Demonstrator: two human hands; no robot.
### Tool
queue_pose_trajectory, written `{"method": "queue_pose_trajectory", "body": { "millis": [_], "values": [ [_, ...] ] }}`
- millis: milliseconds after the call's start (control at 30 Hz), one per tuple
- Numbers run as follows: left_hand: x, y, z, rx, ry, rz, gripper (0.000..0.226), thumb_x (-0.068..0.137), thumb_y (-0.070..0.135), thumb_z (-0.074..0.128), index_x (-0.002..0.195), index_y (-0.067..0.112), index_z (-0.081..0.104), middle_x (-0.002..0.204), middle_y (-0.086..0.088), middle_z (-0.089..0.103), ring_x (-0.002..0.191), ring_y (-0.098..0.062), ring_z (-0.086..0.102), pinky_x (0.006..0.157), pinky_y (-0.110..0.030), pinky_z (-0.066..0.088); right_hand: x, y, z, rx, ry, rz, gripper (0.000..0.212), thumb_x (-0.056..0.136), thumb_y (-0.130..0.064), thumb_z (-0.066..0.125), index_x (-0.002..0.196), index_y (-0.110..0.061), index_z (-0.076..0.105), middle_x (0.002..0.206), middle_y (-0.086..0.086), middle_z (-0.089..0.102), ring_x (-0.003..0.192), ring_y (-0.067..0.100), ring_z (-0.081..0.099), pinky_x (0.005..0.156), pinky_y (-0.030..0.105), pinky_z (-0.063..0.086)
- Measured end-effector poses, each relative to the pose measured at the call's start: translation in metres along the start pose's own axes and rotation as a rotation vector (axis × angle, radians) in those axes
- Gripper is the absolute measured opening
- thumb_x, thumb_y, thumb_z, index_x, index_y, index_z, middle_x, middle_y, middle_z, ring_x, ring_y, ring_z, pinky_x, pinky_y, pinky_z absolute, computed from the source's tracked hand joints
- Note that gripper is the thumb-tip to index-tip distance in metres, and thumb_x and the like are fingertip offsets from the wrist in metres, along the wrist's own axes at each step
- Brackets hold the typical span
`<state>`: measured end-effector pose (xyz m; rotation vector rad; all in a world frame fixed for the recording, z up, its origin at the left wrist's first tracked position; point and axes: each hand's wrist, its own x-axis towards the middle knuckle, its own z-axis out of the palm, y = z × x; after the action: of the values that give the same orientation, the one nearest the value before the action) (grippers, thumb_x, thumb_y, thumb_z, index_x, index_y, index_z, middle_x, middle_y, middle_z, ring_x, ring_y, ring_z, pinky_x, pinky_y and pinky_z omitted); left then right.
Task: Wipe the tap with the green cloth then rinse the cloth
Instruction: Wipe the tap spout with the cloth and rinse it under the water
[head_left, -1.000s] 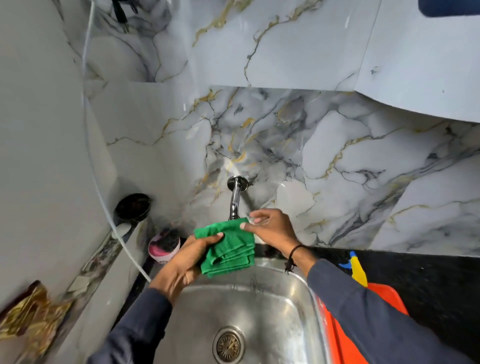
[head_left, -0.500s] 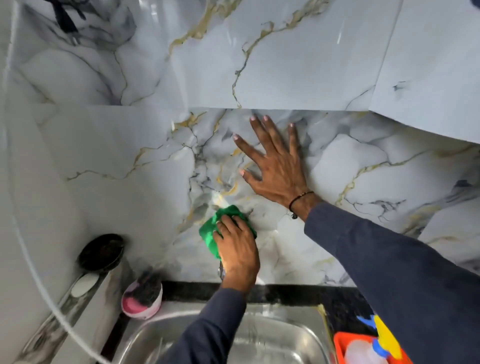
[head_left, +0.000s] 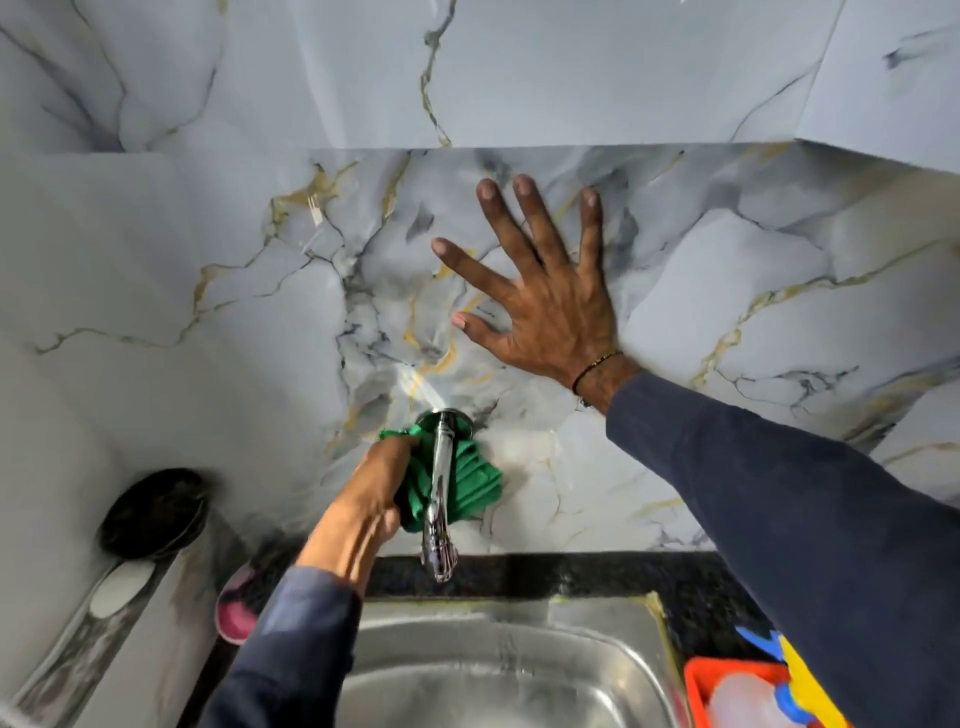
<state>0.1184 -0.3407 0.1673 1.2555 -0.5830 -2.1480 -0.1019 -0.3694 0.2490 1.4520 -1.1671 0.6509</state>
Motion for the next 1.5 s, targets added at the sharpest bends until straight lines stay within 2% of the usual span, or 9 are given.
{"method": "queue_pose_trajectory", "body": {
  "millis": [167,333,433,633,733,967,1133,1300,1500],
  "values": [
    [0.001,-0.014,-0.001,0.018,-0.023,0.044,0.056,0.101,0.026,0.035,0.092,-0.002,0.083,0.086,-0.025,0.082,0.072,-0.036,0.081,0.059,-0.050,0.067,-0.001,-0.002,-0.004,-0.002,-0.025,0.018,0.074,0.099,-0.079,0.039,0.167,-0.051,0.027,0.176,0.009,0.033,0.163,0.035,0.031,0.127,0.076,0.008],
    [-0.031,-0.067,0.006,1.114,0.455,0.845,0.040,0.096,0.020,0.049,0.132,0.005,0.055,0.113,-0.021,0.071,0.087,-0.035,0.068,0.076,-0.046,0.058,0.001,-0.001,-0.001,-0.008,-0.008,0.031,0.075,0.098,-0.079,0.040,0.167,-0.051,0.028,0.175,0.008,0.033,0.163,0.035,0.027,0.129,0.073,0.001],
    [-0.042,-0.110,0.002,1.328,0.537,0.882,0.074,0.093,0.015,0.053,0.160,0.004,0.022,0.146,-0.026,0.047,0.118,-0.042,0.056,0.102,-0.052,0.051,-0.001,-0.002,0.003,0.002,0.015,0.041,0.076,0.097,-0.079,0.041,0.167,-0.052,0.028,0.175,0.007,0.032,0.163,0.034,0.024,0.130,0.072,-0.001],
    [-0.022,-0.042,-0.011,0.304,0.060,0.281,0.038,0.108,0.030,0.037,0.115,0.010,0.068,0.083,-0.010,0.083,0.068,-0.025,0.080,0.059,-0.037,0.066,-0.002,-0.002,0.003,-0.009,0.015,0.046,0.076,0.098,-0.079,0.040,0.167,-0.052,0.026,0.176,0.006,0.028,0.164,0.033,0.024,0.130,0.071,-0.001],
    [-0.030,-0.043,-0.016,0.370,0.077,0.275,0.043,0.107,0.036,0.039,0.097,0.015,0.075,0.064,-0.001,0.080,0.046,-0.012,0.071,0.038,-0.017,0.049,-0.003,-0.002,0.003,0.000,0.017,0.048,0.075,0.098,-0.079,0.040,0.167,-0.051,0.028,0.176,0.007,0.030,0.164,0.033,0.025,0.130,0.071,-0.001],
    [-0.063,-0.113,-0.022,0.942,0.352,0.883,0.061,0.104,0.030,0.045,0.161,0.037,0.026,0.163,0.017,0.039,0.148,-0.005,0.039,0.128,-0.038,0.031,-0.005,-0.001,0.008,-0.020,0.005,0.022,0.078,0.097,-0.080,0.039,0.168,-0.052,0.023,0.177,0.005,0.020,0.171,0.028,0.008,0.130,0.071,-0.004],
    [-0.092,-0.114,-0.052,0.952,0.180,0.896,0.060,0.103,0.008,0.050,0.158,0.027,0.039,0.157,0.018,0.049,0.142,0.005,0.045,0.118,-0.019,0.035,-0.002,-0.001,-0.016,-0.054,-0.175,0.009,0.075,0.101,-0.080,0.035,0.168,-0.051,0.021,0.178,0.008,0.024,0.165,0.034,0.022,0.127,0.076,0.012],
    [-0.130,-0.114,-0.073,0.611,0.148,0.703,0.022,0.105,0.011,0.050,0.104,0.024,0.068,0.089,0.012,0.072,0.074,0.000,0.066,0.068,-0.015,0.054,0.018,-0.019,-0.076,-0.013,-0.502,0.107,0.081,0.099,-0.073,0.043,0.171,-0.045,0.018,0.183,0.008,0.012,0.169,0.036,0.015,0.128,0.077,0.020],
    [-0.158,-0.131,-0.085,0.314,0.102,0.424,0.017,0.103,0.018,0.055,0.102,0.017,0.072,0.094,-0.001,0.085,0.079,-0.008,0.081,0.068,-0.026,0.065,-0.048,-0.099,-0.171,0.884,-0.976,0.895,0.098,0.087,-0.083,0.056,0.163,-0.025,0.036,0.165,0.017,0.047,0.147,0.037,0.052,0.120,0.057,0.045]
  ]
}}
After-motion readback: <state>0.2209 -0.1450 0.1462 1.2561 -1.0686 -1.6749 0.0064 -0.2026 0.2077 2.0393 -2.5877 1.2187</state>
